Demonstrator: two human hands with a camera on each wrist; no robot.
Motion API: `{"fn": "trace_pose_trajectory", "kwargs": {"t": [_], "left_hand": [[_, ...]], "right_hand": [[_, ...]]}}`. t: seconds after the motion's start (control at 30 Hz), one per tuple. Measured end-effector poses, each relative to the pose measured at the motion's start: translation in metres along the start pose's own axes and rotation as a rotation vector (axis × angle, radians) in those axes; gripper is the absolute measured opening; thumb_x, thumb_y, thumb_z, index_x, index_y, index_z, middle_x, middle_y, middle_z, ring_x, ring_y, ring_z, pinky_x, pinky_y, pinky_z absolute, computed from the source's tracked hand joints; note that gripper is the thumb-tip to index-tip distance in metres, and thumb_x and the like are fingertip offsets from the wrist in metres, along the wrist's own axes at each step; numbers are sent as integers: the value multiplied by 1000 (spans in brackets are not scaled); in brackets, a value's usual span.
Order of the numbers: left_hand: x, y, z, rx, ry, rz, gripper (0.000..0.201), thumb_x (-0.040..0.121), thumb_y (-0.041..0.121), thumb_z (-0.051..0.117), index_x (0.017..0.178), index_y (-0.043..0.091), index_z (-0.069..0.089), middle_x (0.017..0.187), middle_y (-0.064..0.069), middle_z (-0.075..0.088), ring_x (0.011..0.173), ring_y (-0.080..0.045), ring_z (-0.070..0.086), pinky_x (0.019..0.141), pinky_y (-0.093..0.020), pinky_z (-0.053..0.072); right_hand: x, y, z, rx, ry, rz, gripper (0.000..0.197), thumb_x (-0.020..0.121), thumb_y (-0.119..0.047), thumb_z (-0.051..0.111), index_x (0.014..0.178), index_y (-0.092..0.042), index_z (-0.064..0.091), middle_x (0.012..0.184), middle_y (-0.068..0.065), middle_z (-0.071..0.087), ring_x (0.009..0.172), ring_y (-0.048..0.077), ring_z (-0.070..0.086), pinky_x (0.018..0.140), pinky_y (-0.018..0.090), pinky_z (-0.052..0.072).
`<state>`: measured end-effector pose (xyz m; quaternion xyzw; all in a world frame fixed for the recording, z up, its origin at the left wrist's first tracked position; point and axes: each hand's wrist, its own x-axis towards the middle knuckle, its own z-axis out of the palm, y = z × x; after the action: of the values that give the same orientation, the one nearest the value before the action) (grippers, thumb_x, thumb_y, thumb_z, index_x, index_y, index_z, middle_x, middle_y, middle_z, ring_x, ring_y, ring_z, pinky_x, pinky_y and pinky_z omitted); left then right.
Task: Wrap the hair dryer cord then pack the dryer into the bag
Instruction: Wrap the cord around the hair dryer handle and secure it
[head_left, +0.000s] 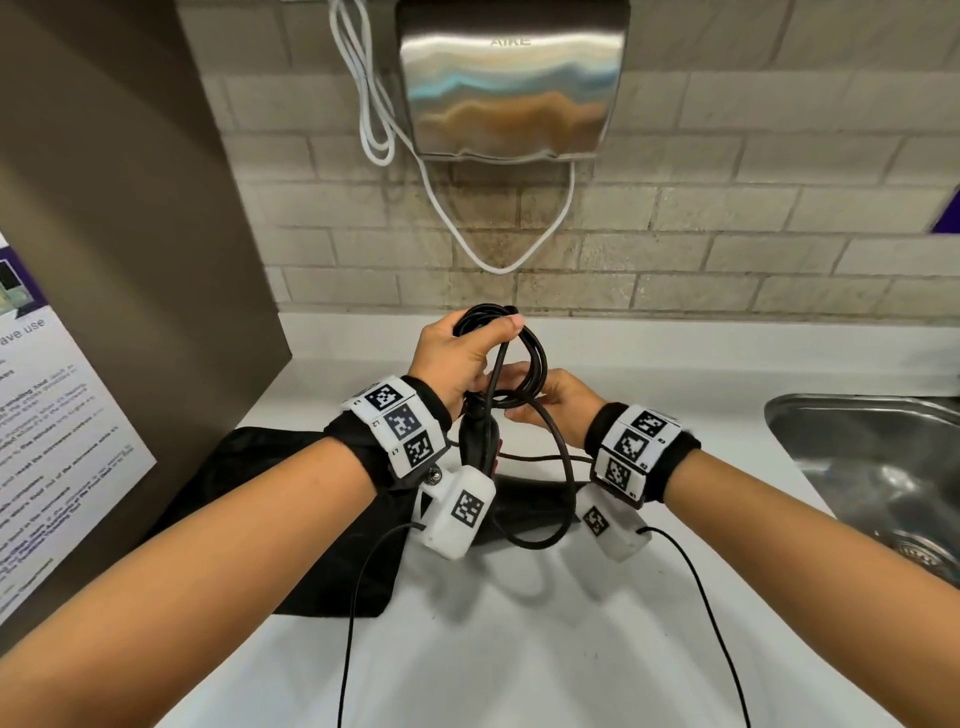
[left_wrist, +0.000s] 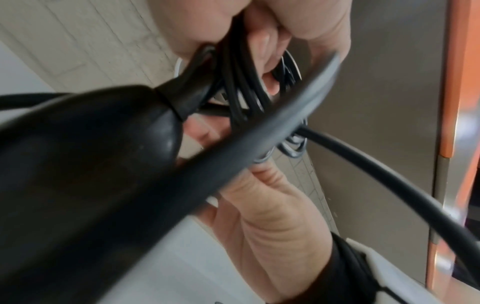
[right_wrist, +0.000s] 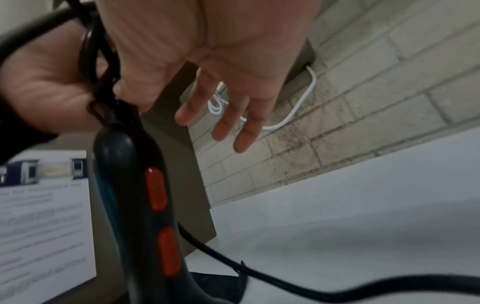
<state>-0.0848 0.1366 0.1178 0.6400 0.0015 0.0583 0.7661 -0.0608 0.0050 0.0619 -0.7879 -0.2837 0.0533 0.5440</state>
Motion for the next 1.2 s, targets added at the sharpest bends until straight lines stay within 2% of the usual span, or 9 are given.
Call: {"fn": "trace_pose_trajectory", "kwargs": {"t": [0.1,0.2,0.27,0.5,0.63,0.8,1.03,1.1,1.2], "left_hand": [[-5,3,2,-54,-24,-20,13,82,8,66,77,9,55,35,12,43,25,-3,36,32,-10,29],[-4,1,1,-49,-23,-23,13,81,11,68,76,11,56,37,13,40,27,-3,31,32,-12,28],[-2,0,0,-34,-14,-29,14,80,13,69,74,13,56,37,13,37,28,-5,27,33,-12,26],[2,1,-9,14,38,-32,13,79,13,71,73,13,58,36,13,36,28,-5,24,34,-13,18],[-1,6,-8,58,36,-15,13,79,9,69,74,13,58,30,14,41,25,-1,36,33,-9,27],[-2,1,-2,78,19,-53,16,77,15,72,68,15,59,34,14,36,29,-6,28,36,-13,23],[-4,-1,2,3,-22,-95,23,79,13,70,62,17,56,42,9,29,32,-7,22,35,-14,19],[-5,-1,3,18,-19,-97,22,79,15,70,63,17,56,40,10,31,31,-7,23,35,-13,19],[-5,-2,4,20,-7,-91,19,79,16,71,65,16,58,37,10,33,29,-7,23,36,-13,19]], "right_hand": [[3,-4,-1,96,-38,10,43,80,20,52,117,-2,54,109,1,64,91,-9,61,88,14,48],[3,-1,6,228,-38,25,31,77,21,53,102,5,62,81,-17,72,81,-6,66,76,11,50],[6,3,11,256,-12,25,28,76,22,53,83,-4,60,76,-14,72,80,-1,67,75,14,52],[11,14,-7,-27,264,240,18,86,8,50,83,-7,58,77,7,58,59,10,54,56,16,46],[14,42,-37,-241,416,435,11,86,-3,56,85,-13,56,86,11,56,71,23,50,60,27,43],[13,61,-60,-386,470,598,15,87,-8,58,100,-5,62,88,11,55,72,25,49,55,24,39],[2,62,-69,-485,438,758,25,86,-7,59,110,1,60,101,18,62,84,24,51,75,28,40],[3,57,-58,-581,350,736,27,86,-7,58,113,-4,58,113,18,63,95,29,58,79,30,45],[5,38,-31,-502,251,374,48,82,-8,62,128,-15,48,128,8,56,118,24,53,98,30,41]]}}
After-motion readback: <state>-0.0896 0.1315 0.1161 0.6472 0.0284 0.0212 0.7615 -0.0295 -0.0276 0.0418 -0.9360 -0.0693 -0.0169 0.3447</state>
